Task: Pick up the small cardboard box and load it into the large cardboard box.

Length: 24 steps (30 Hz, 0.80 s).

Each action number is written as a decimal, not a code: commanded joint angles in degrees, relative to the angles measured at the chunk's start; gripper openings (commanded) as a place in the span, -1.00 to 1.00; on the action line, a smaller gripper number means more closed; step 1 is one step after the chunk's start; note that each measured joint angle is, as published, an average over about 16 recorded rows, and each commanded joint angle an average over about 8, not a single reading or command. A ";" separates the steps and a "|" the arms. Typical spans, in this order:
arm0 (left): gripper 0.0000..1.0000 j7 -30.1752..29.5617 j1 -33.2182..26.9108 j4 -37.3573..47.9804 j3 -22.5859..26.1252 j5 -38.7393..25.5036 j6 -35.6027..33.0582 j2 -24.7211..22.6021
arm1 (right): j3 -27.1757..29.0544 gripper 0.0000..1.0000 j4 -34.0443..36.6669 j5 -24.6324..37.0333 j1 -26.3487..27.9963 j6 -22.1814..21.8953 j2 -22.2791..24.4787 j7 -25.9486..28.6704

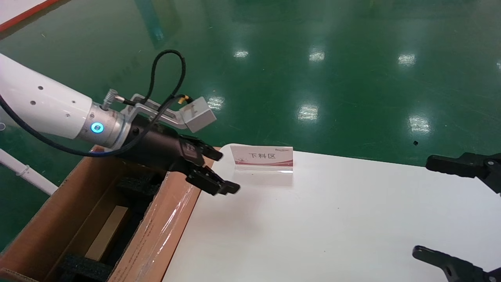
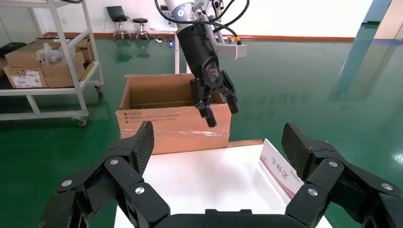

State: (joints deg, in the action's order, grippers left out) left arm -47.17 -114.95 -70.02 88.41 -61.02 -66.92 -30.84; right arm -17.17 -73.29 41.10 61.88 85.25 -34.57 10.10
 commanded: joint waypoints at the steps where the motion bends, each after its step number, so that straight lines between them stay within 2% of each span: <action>1: 1.00 1.88 2.76 -0.18 -3.75 0.99 -0.97 -0.22 | -0.01 1.00 0.00 0.00 0.00 0.00 0.00 0.00; 24: 1.00 23.44 34.36 -2.29 -46.60 12.33 -12.09 -2.69 | -0.07 1.00 0.00 -0.05 0.02 -0.03 0.03 -0.03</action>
State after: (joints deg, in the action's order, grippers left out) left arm -23.73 -80.59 -72.31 41.82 -48.69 -79.00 -33.53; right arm -17.24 -73.29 41.05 61.90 85.22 -34.54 10.07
